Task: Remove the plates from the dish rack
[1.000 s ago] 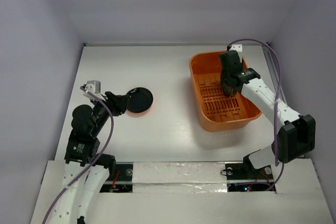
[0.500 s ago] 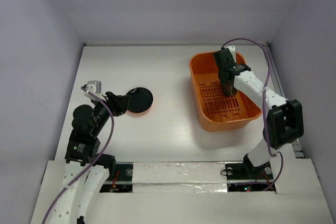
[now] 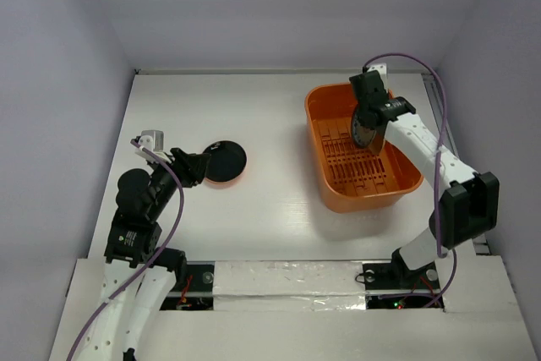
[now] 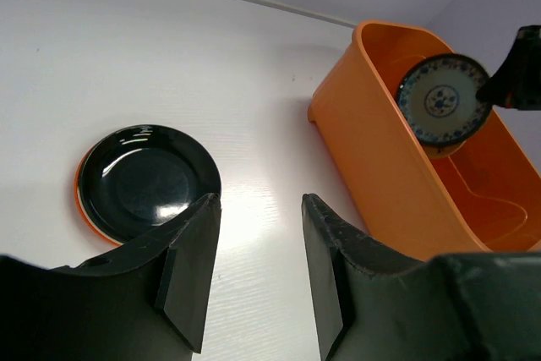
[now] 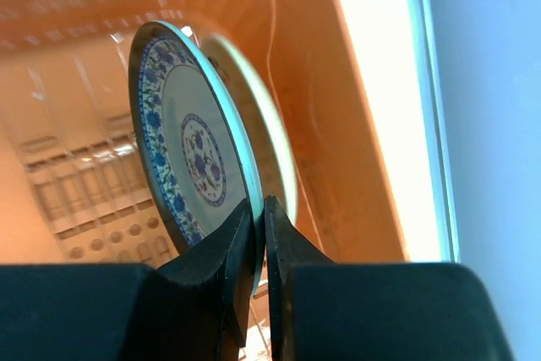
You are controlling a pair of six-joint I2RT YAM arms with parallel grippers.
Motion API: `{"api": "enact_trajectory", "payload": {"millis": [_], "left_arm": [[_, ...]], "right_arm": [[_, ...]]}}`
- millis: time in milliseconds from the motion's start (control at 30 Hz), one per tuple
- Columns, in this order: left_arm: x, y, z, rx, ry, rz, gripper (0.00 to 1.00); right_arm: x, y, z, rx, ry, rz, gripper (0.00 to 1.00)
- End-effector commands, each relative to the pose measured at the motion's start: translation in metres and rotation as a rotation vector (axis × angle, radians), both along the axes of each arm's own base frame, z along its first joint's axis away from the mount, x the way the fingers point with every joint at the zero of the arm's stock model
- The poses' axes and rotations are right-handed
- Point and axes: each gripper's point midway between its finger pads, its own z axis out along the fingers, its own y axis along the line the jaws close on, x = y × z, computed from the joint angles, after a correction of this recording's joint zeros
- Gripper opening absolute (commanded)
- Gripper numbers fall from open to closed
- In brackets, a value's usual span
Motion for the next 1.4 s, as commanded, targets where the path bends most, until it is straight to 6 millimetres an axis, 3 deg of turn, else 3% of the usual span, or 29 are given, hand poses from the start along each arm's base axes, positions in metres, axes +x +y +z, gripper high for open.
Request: {"api": "enact_trajectory", "payload": {"millis": [0,200,300,400,433,533,567,667,733,767,800,833,900,933,1000,1033,1100,1133,1267,1367], "left_arm": [[0.003,-0.002,0.01,-0.012,-0.044,-0.005,0.4],[0.002,-0.002,0.011,-0.014,-0.045,-0.003,0.4],[0.003,-0.002,0.011,-0.014,-0.044,-0.005,0.4],[0.002,-0.002,0.012,-0.015,-0.047,-0.005,0.4],[0.002,-0.002,0.011,-0.014,-0.045,-0.005,0.4],[0.003,0.0,0.012,-0.014,-0.048,0.004,0.4],[0.003,0.001,0.012,-0.014,-0.046,0.006,0.4],[0.003,0.001,0.011,-0.013,-0.045,0.009,0.4],[0.003,0.001,0.012,-0.014,-0.046,0.009,0.4],[0.003,0.001,0.012,-0.014,-0.046,0.011,0.4],[0.003,0.001,0.011,-0.013,-0.048,0.009,0.4],[0.003,0.001,0.012,-0.013,-0.048,0.009,0.4],[0.003,0.001,0.011,-0.013,-0.047,0.006,0.4],[0.003,0.001,0.012,-0.013,-0.047,0.006,0.4],[0.002,0.0,0.012,-0.013,-0.048,0.004,0.4],[0.003,0.001,0.013,-0.013,-0.051,0.006,0.4],[0.003,0.001,0.011,-0.011,-0.049,0.007,0.4],[0.003,0.001,0.012,-0.013,-0.048,0.006,0.4],[0.003,0.0,0.01,-0.012,-0.042,0.004,0.4],[0.003,0.0,0.01,-0.011,-0.043,0.003,0.4]], "right_arm": [[-0.002,0.007,0.074,0.05,-0.179,0.026,0.09],[-0.025,0.015,0.13,0.141,-0.31,0.071,0.04],[-0.033,0.039,0.157,0.249,-0.389,0.157,0.0],[-0.044,0.104,0.18,0.424,-0.461,0.363,0.0],[-0.048,0.139,0.184,0.506,-0.47,0.456,0.0],[-0.05,0.207,0.176,0.669,-0.439,0.61,0.0],[-0.048,0.239,0.157,0.701,-0.382,0.658,0.0],[-0.047,0.306,0.126,0.832,-0.283,0.758,0.0],[-0.054,0.343,0.12,0.967,-0.225,0.835,0.0],[-0.052,0.352,0.115,1.001,-0.214,0.84,0.0],[-0.051,0.368,0.096,1.018,-0.173,0.839,0.0],[-0.053,0.381,0.095,1.068,-0.16,0.847,0.0],[-0.048,0.392,0.079,1.096,-0.126,0.83,0.01],[-0.041,0.4,0.059,1.107,-0.088,0.796,0.02],[-0.035,0.407,0.038,1.107,-0.05,0.764,0.03],[-0.029,0.411,0.015,1.101,-0.019,0.723,0.03],[-0.023,0.417,0.002,1.11,-0.013,0.705,0.05],[-0.021,0.42,-0.014,1.111,0.009,0.684,0.05],[-0.018,0.422,-0.049,1.1,0.06,0.637,0.1],[-0.018,0.422,-0.061,1.095,0.076,0.623,0.14]]}}
